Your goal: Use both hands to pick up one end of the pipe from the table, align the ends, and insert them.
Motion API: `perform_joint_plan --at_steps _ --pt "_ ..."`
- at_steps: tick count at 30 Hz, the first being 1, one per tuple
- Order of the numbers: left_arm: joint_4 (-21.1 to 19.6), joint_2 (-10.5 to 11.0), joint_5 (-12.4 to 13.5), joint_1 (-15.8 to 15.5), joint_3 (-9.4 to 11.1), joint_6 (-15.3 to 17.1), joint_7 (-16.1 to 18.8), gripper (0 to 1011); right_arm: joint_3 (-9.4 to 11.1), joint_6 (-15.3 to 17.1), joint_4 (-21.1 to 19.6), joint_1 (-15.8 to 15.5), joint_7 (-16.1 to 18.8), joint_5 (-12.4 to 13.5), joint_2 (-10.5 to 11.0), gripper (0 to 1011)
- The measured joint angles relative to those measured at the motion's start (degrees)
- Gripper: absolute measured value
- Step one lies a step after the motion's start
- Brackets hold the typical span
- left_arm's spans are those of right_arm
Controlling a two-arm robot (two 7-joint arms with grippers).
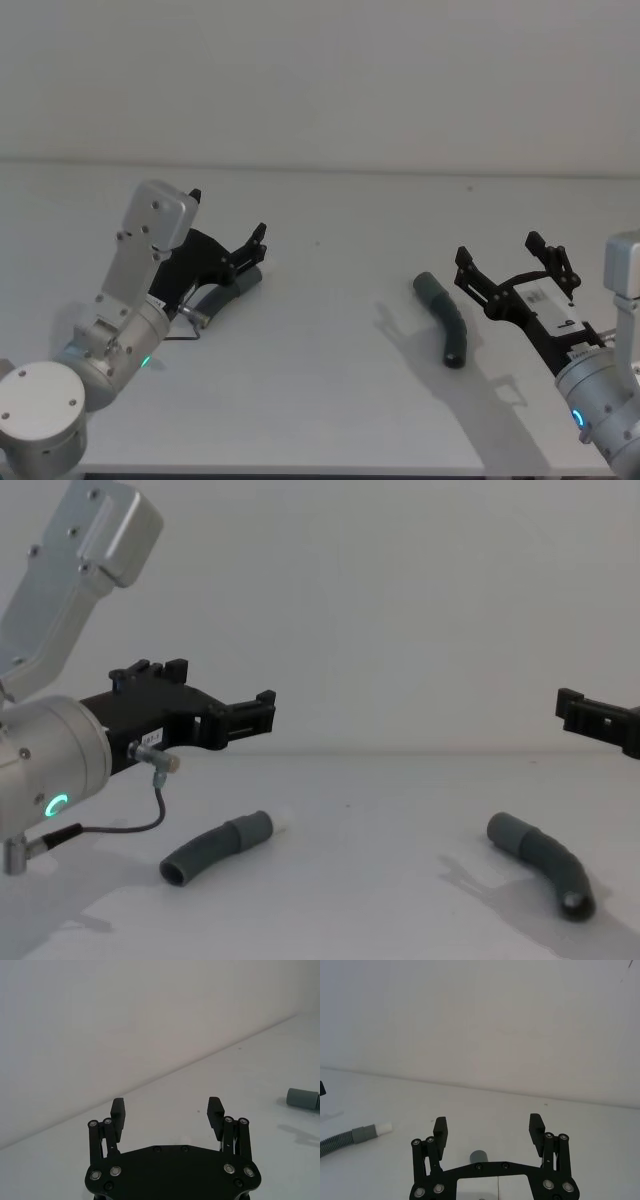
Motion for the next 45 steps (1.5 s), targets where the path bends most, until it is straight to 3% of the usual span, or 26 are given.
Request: perform_joint_plan --at_steps 4,12,21,27,45 --pt "-0.8 0.2 0.0 0.0 -0.1 1.4 -0.2 1002 0.0 0.0 0.0 0.0 0.0 0.0 0.0 1001" --pt "-3.8 1.3 -1.2 0.0 -0.6 8.1 -1.7 1002 0.0 0.0 0.0 0.0 0.0 0.0 0.0 1000" --pt "-6.7 3.5 -3.0 -1.6 -0.9 18.7 -5.1 1001 0.0 0.0 0.0 0.0 0.0 0.0 0.0 1001" --pt "-6.8 5.0 -3.8 -3.8 -0.7 24.1 -8.2 1002 0.0 0.0 0.0 0.0 0.0 0.0 0.0 1001" --pt "-2.2 6.2 -4.4 -9.7 0.7 31.7 -14.6 1002 0.0 0.0 0.0 0.0 0.0 0.0 0.0 1001"
